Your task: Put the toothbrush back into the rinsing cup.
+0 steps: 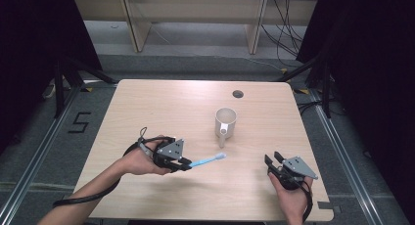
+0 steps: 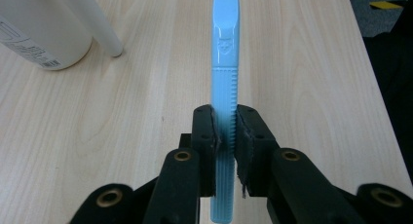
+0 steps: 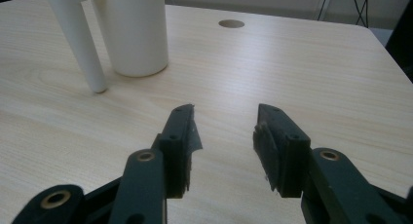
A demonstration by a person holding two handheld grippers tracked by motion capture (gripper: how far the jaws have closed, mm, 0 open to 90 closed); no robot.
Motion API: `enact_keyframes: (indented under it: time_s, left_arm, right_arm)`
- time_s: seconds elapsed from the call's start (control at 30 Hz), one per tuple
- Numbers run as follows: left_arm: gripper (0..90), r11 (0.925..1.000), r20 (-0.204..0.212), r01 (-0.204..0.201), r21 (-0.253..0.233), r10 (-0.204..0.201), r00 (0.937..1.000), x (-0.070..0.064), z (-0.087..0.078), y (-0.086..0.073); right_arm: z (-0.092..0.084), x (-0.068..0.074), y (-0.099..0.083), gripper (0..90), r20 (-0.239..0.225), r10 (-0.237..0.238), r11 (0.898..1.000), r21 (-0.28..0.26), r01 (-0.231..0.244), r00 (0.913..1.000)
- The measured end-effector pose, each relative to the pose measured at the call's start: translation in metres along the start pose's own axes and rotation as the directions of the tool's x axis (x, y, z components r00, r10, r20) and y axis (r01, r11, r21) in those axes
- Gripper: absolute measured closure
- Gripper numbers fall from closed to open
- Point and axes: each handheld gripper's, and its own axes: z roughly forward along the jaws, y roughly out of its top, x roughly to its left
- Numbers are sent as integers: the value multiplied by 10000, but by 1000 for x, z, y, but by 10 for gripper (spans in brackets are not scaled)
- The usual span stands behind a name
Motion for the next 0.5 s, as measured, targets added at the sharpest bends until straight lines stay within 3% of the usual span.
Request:
enact_keyframes:
  time_s: [0.27, 0.33, 0.47, 0.5]
  left_arm:
    - [789, 9938, -441, 232, -1083, -281, 9986, -4, -8, -3]
    - [788, 9876, -649, 307, -1539, -411, 9970, -5, -9, -4]
    - [789, 9791, -895, 397, -1994, -585, 9943, -6, -11, -6]
    - [789, 9756, -949, 449, -2148, -666, 9933, -6, -10, -7]
  right_arm:
    - [0, 0, 0, 589, -4, 8, 10000, 33, -8, 10000]
    - [0, 0, 0, 589, 84, -111, 9999, -18, 111, 9999]
    - [0, 1, 0, 589, 2, 28, 10000, 12, -28, 10000]
    - [-1, 4, 0, 589, 66, 385, 9991, 146, -385, 9992]
